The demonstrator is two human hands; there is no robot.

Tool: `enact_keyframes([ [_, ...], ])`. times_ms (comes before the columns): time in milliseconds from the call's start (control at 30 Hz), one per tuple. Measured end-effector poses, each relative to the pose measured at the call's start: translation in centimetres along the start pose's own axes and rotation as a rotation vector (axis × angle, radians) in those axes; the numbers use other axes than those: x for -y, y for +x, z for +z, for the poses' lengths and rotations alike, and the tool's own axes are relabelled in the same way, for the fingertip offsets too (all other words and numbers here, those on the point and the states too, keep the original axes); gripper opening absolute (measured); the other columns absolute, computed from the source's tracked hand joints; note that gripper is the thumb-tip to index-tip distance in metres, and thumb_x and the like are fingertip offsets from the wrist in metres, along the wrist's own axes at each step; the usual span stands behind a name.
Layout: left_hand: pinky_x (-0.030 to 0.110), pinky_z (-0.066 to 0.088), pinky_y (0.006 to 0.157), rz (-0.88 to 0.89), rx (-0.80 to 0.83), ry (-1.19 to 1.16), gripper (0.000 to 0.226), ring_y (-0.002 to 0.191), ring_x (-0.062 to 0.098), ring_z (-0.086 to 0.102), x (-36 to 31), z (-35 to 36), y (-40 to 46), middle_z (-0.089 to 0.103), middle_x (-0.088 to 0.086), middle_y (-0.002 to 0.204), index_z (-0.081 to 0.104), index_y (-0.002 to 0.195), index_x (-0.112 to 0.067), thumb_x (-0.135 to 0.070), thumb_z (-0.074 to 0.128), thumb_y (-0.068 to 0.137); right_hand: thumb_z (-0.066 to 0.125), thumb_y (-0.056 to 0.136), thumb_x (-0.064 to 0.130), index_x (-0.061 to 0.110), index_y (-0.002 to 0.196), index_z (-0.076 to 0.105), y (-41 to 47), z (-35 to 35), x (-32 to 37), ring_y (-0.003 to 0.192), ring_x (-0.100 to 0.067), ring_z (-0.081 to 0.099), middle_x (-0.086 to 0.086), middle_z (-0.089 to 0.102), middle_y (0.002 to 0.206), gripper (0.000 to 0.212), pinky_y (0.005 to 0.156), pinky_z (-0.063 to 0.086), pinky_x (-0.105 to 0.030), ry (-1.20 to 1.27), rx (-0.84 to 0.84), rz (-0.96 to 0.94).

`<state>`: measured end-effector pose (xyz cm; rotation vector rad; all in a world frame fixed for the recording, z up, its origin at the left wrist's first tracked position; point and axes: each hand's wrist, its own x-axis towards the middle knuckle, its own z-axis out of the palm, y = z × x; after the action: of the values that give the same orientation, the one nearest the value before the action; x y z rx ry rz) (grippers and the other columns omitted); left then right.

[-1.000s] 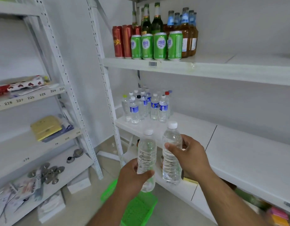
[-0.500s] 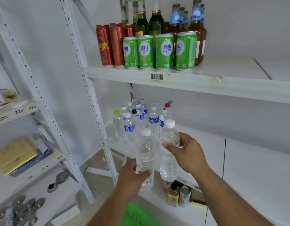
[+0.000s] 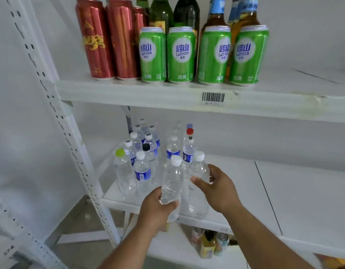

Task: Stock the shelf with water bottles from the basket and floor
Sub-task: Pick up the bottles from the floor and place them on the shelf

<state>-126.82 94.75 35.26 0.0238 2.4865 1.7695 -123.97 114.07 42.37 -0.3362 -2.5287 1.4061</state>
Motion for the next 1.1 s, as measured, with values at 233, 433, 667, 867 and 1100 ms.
enact_keyframes([
  [233,0.019,0.049,0.072,0.015,0.017,0.026,0.030,0.083,-0.002,0.066,0.8,0.2,5.8,0.072,-0.016,0.089,0.067,0.098,-0.035,-0.026,0.081,0.074,0.077,0.082,0.042,0.030,0.111,0.062,3.8,3.2,-1.7,0.080,0.000,0.060,0.018,0.066,0.089,0.034,0.067,0.045,-0.018,-0.013,-0.074,0.104],
  [433,0.026,0.053,0.075,-0.038,-0.028,0.055,0.030,0.084,0.005,0.069,1.9,2.0,10.4,0.073,-0.008,0.091,0.069,0.095,-0.031,-0.025,0.082,0.069,0.076,0.084,0.039,0.036,0.113,0.057,7.1,4.9,-4.0,0.088,0.005,0.059,0.022,0.065,0.096,0.035,0.073,0.046,-0.020,0.026,-0.050,0.158],
  [667,0.040,0.056,0.091,-0.105,-0.035,0.050,0.050,0.102,0.014,0.066,3.6,3.8,14.5,0.070,-0.011,0.107,0.065,0.111,-0.033,-0.038,0.082,0.064,0.074,0.084,0.037,0.037,0.121,0.058,10.1,7.1,-5.1,0.102,0.001,0.062,0.022,0.068,0.107,0.040,0.088,0.052,-0.026,0.076,-0.024,0.140],
  [867,0.044,0.052,0.098,-0.133,-0.042,0.053,0.057,0.114,0.018,0.061,4.8,4.3,16.5,0.066,-0.007,0.119,0.059,0.120,-0.031,-0.033,0.083,0.069,0.073,0.087,0.029,0.036,0.121,0.056,11.3,7.8,-4.7,0.096,0.019,0.055,0.027,0.065,0.104,0.038,0.072,0.042,-0.004,0.099,-0.046,0.111],
  [1100,0.046,0.051,0.100,-0.123,0.020,0.057,0.066,0.119,0.016,0.060,6.0,4.2,17.9,0.064,-0.010,0.125,0.052,0.125,-0.037,-0.042,0.078,0.065,0.073,0.088,0.032,0.035,0.131,0.053,11.8,8.0,-4.8,0.106,0.001,0.058,0.021,0.065,0.115,0.048,0.086,0.045,-0.016,0.083,-0.066,0.114],
])
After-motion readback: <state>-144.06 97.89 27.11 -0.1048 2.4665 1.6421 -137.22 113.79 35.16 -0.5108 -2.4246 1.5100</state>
